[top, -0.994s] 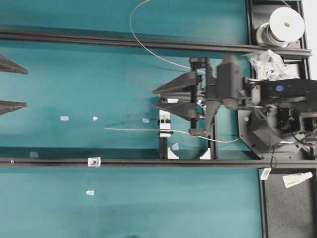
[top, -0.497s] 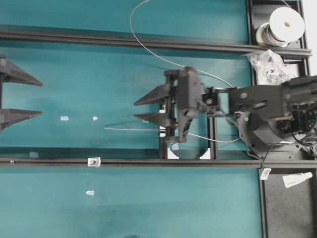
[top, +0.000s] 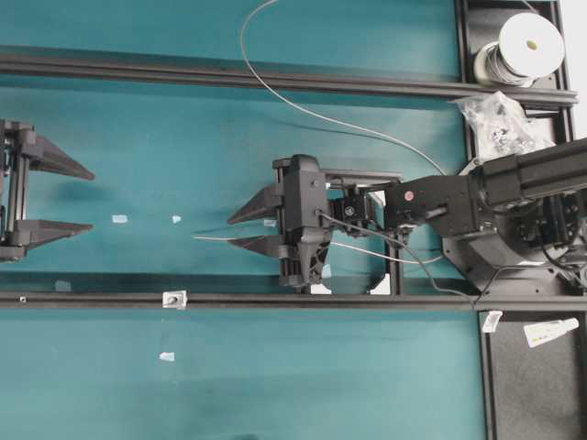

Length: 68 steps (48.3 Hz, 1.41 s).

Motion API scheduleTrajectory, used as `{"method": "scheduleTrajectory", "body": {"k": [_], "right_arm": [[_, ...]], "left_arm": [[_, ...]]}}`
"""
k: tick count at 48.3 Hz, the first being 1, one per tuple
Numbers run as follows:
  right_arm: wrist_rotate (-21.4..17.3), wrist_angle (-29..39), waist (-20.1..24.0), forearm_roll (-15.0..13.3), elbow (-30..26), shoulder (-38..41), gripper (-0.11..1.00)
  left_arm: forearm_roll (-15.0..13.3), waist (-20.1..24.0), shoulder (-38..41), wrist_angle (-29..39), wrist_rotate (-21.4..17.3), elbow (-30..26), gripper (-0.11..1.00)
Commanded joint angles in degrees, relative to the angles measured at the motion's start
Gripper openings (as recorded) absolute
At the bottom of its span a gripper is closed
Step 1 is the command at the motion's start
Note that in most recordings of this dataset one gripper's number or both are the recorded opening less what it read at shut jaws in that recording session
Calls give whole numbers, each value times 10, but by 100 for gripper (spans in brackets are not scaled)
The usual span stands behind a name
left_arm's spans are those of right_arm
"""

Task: Insert the wire through the hole in the metal fitting.
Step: 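Move the right gripper down onto the thin silver wire and close it, then lift the wire with the right gripper, pointing its tip forward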

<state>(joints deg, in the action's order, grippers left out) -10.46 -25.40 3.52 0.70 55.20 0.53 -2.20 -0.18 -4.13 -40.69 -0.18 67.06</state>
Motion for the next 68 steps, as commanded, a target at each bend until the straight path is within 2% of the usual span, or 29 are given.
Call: {"method": "scheduleTrajectory", "body": {"k": [1, 35, 68], "right_arm": [[-2, -6, 1, -1, -10, 3, 47], [-2, -3, 1, -1, -50, 63, 47], [-2, -1, -1, 1, -47, 75, 45]], "left_arm": [[0, -3, -4, -8, -1, -2, 76], [0, -2, -4, -8, 1, 1, 76], [-1, -3, -4, -8, 7, 3, 76]]}}
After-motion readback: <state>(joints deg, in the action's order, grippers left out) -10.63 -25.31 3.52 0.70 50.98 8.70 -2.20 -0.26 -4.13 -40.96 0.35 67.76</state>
